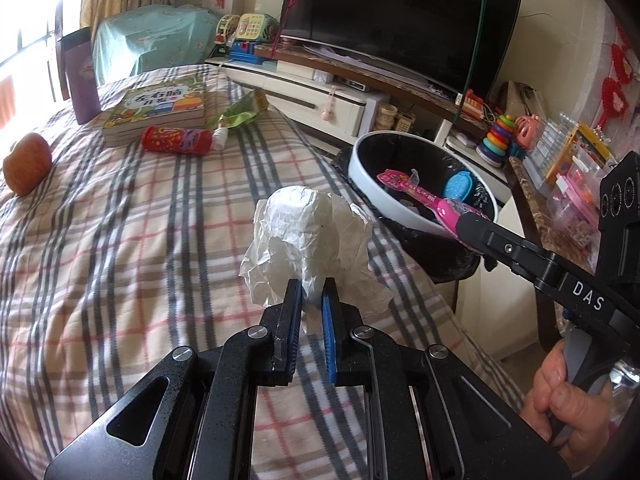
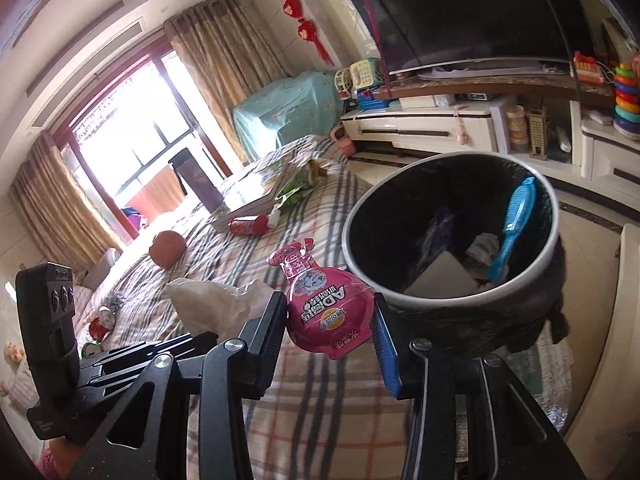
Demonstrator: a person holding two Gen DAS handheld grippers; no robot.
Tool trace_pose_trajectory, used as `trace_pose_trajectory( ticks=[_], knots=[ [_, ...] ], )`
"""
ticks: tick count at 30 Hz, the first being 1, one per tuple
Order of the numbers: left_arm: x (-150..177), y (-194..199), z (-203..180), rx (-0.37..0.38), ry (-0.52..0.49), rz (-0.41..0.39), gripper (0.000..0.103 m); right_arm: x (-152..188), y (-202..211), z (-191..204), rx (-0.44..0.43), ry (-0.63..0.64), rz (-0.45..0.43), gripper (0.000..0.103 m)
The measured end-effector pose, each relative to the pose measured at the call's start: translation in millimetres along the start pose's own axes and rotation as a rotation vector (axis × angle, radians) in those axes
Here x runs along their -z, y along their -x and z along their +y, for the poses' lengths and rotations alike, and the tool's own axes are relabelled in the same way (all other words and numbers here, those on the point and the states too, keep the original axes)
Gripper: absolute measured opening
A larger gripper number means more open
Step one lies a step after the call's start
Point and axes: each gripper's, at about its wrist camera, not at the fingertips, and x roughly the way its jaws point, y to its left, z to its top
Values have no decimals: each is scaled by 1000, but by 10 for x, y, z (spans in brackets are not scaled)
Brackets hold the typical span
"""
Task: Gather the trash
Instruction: 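Carry the tissue in the left tool while the right tool carries the pink bottle over the bin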
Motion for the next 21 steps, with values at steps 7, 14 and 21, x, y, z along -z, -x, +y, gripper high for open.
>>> trace_pose_trajectory(
  ticks=[7, 14, 21],
  knots=[
    [-92, -53, -176, 37, -25, 0, 9, -74, 149, -237, 58, -25, -28, 42],
    [-211, -118, -374, 69, -60, -4, 9, -170, 272, -454, 113, -44, -50, 42],
    [-355, -174, -493, 91, -77, -15, 9, -243, 296, -551, 141, -43, -57, 42]
  ],
)
